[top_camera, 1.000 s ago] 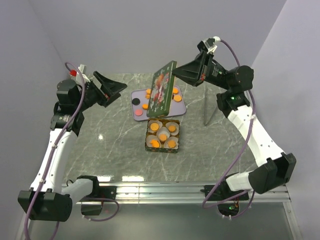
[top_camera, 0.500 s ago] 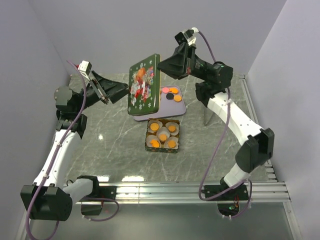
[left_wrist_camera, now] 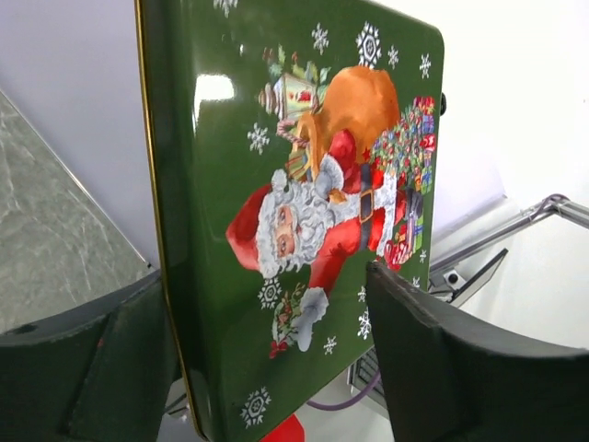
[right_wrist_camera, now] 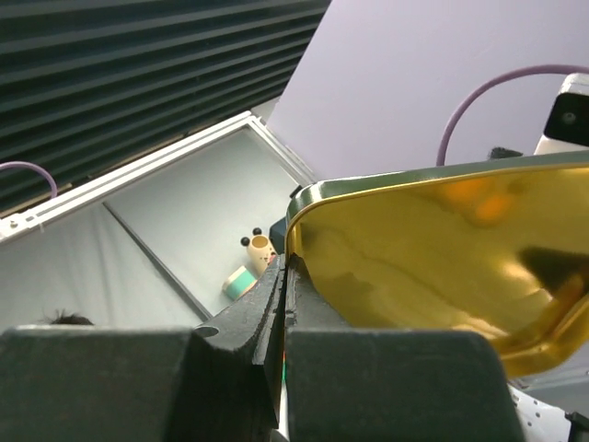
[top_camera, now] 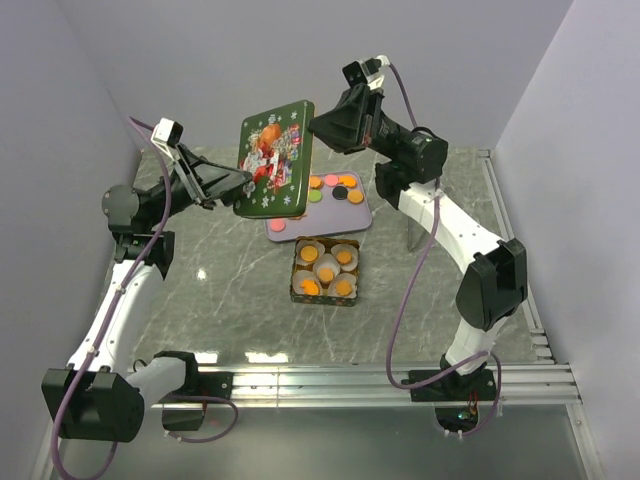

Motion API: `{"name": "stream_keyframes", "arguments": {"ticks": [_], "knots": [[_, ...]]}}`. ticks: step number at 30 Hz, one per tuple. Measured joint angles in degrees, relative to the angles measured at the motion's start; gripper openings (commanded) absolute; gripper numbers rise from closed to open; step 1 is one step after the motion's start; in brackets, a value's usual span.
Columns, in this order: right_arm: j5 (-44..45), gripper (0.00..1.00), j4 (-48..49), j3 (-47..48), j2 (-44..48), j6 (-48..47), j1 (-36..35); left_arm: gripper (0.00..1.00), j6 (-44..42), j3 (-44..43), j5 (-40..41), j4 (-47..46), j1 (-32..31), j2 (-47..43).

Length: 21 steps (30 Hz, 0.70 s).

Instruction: Pack the cookies

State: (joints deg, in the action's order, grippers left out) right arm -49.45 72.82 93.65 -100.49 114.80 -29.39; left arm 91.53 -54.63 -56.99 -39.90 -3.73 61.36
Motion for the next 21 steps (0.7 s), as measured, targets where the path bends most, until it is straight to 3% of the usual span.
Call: {"name": "stream_keyframes", "arguments": {"ticks": [3,4,7,9,14,15,16,19,21], "knots": [[0.79,0.00,1.16,-0.37,-0.13,0.17,-0.11,0.64,1.18,-0.02,-0.28,-1.01,-0.11,0.00],[0.96,0.00,1.40,-0.50,-0.26,0.20,-0.11,0.52,1.36,-0.02,-0.35,-1.27,-0.11,0.00],[2.43,0.00,2.67,-2.01,-0.37,0.46,0.09,0.35,2.89,-0.02,-0.63,-2.05,0.04,0.02],[3.98,0.00,3.91,-3.82,-0.37,0.68,0.90,0.31,3.76,-0.13,-0.63,-2.71,0.09,0.02],[6.82,0.00,4.87,-9.88,-1.01,1.31,3.19,0.05,3.80,-2.08,-0.39,-2.03,0.24,0.02],[6.86,0.02,4.92,-10.58,-1.18,1.51,3.39,0.02,3.54,-2.29,-0.35,-1.31,0.33,0.02],[6.93,0.14,4.92,-11.21,-1.31,1.73,3.54,0.01,3.32,-2.29,-0.39,-0.31,0.42,0.09],[6.27,0.35,4.94,-12.46,-1.22,1.75,4.02,0.00,2.56,-2.29,-0.70,1.27,0.44,0.44],[2.97,0.40,4.37,-14.16,-1.16,1.01,4.04,0.00,1.86,-2.29,-0.68,1.42,0.13,0.44]]}}
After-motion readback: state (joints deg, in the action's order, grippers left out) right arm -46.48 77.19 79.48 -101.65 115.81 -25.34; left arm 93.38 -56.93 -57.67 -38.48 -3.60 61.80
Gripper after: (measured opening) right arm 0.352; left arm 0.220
